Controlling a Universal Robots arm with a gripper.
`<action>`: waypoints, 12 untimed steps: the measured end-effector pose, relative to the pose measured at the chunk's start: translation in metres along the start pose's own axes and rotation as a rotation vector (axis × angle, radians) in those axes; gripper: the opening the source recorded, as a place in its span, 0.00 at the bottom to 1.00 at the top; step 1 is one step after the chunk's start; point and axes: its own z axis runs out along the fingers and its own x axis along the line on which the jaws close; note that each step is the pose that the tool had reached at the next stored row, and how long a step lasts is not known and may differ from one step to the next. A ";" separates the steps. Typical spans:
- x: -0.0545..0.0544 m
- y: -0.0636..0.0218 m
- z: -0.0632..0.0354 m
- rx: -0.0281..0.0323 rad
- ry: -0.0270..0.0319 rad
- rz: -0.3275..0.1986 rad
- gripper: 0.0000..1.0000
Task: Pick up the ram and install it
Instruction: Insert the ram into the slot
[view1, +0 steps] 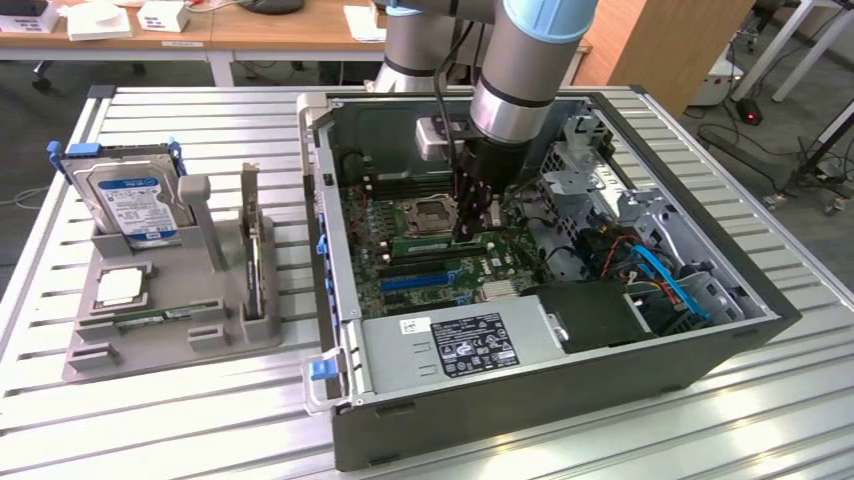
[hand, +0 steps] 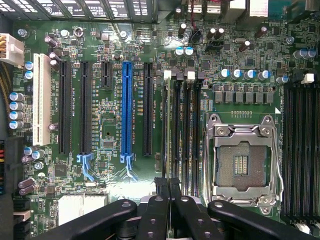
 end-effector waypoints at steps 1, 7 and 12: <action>0.000 0.0000 0.0000 0.0000 0.0000 0.000 0.11; 0.000 0.0000 0.0006 0.0001 0.0000 0.000 0.11; 0.000 -0.0001 0.0014 0.0001 0.0000 0.000 0.11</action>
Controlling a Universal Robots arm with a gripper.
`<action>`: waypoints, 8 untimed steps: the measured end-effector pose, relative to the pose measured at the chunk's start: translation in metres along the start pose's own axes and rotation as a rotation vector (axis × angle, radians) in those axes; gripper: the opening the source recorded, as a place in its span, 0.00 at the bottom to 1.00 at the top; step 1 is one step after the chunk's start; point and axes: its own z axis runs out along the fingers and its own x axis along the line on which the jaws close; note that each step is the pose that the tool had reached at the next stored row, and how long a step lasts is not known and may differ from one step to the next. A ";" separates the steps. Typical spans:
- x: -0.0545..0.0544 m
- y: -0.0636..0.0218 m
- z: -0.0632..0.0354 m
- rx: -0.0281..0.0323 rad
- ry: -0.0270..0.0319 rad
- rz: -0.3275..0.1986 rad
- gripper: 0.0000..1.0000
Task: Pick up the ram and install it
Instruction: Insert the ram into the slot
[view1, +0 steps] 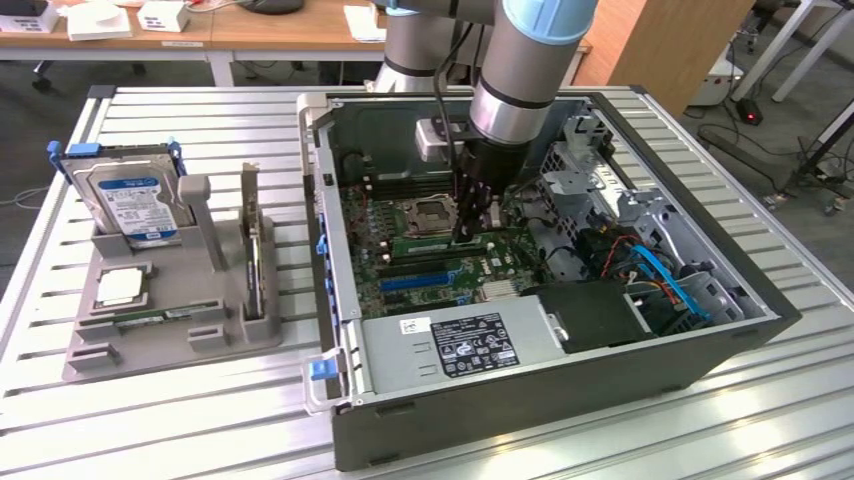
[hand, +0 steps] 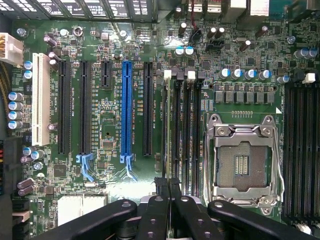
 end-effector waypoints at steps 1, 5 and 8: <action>0.000 0.0000 0.0000 0.0000 0.0000 0.000 0.11; 0.000 0.0000 0.0010 0.0004 0.0000 0.000 0.11; 0.000 0.0000 0.0010 0.0004 0.0000 0.000 0.11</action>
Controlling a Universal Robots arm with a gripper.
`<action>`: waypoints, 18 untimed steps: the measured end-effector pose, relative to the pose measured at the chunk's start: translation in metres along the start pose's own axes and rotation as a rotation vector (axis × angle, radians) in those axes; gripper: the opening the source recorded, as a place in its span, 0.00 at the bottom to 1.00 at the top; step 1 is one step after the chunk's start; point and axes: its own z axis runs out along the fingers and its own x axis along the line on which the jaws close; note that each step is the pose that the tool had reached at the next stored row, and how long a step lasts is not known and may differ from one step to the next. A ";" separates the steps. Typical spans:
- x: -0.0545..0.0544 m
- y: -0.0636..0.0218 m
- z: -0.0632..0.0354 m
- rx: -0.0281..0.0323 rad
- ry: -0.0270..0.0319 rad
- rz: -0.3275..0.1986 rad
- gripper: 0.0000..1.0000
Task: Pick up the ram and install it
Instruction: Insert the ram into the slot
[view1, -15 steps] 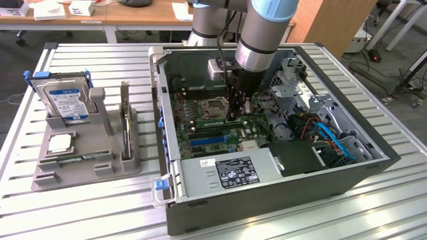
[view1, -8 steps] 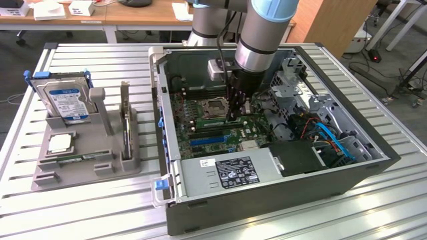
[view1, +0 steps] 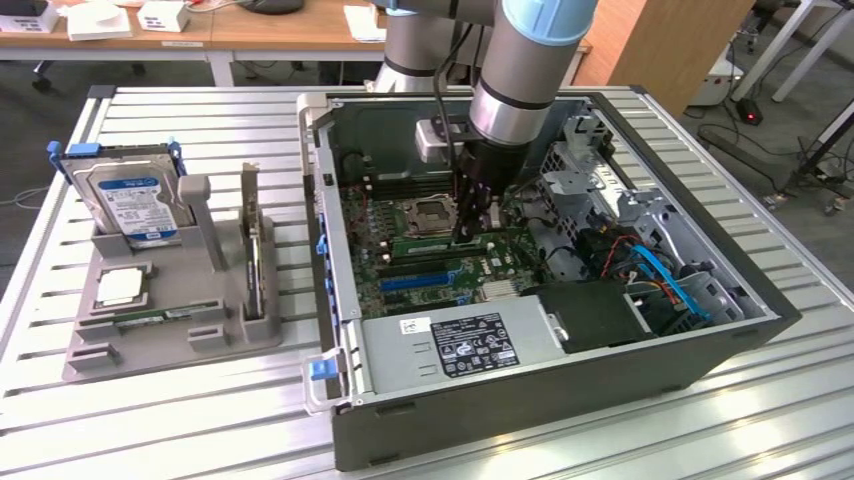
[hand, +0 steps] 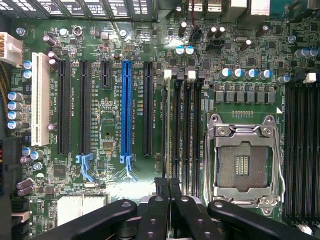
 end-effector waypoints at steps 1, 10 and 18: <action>0.000 0.0000 0.0005 0.0001 -0.0003 0.000 0.11; 0.000 -0.0001 0.0023 0.0000 0.0000 0.000 0.11; 0.000 -0.0002 0.0036 0.0002 0.0000 0.000 0.11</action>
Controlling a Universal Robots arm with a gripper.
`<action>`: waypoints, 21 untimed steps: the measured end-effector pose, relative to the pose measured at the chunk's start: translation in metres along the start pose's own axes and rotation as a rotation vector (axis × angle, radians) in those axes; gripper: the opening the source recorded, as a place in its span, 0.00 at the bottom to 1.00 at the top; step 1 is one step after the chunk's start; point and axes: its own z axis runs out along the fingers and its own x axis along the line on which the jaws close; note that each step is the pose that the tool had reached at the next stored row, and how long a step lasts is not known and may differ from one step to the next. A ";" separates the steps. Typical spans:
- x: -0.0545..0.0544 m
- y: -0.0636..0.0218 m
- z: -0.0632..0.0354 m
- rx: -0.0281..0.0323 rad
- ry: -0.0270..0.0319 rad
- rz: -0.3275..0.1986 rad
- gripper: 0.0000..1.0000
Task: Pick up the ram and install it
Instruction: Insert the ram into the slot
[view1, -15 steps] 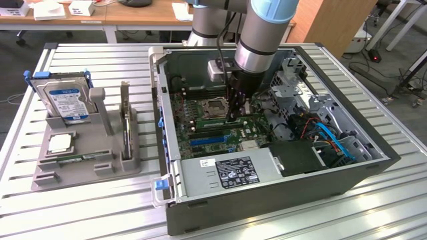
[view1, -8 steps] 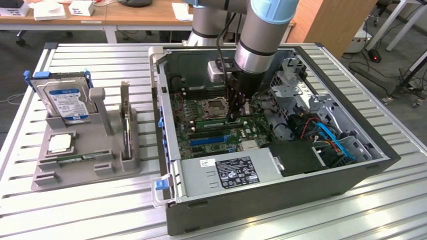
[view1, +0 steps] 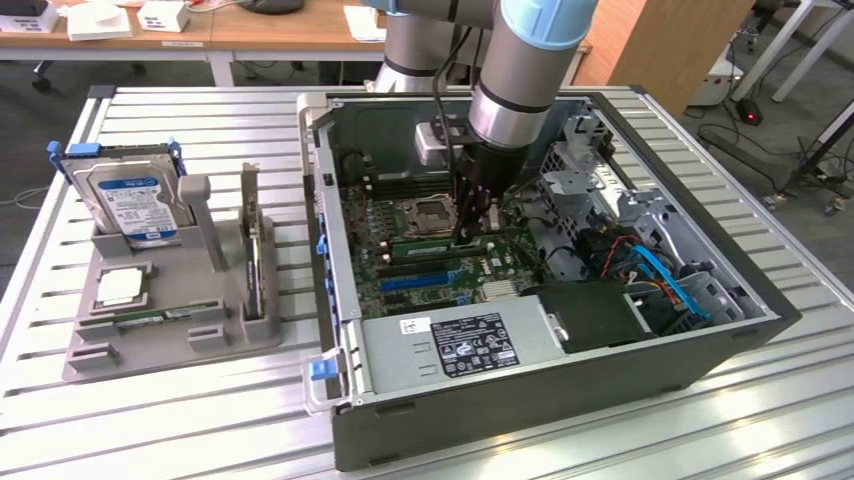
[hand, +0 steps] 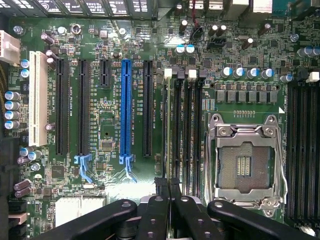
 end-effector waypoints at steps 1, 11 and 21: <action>0.000 0.0000 0.0000 0.0000 -0.0001 0.000 0.11; 0.000 0.0000 0.0000 0.0000 -0.0001 0.000 0.24; 0.000 0.0004 -0.0067 0.0000 -0.0001 0.000 0.24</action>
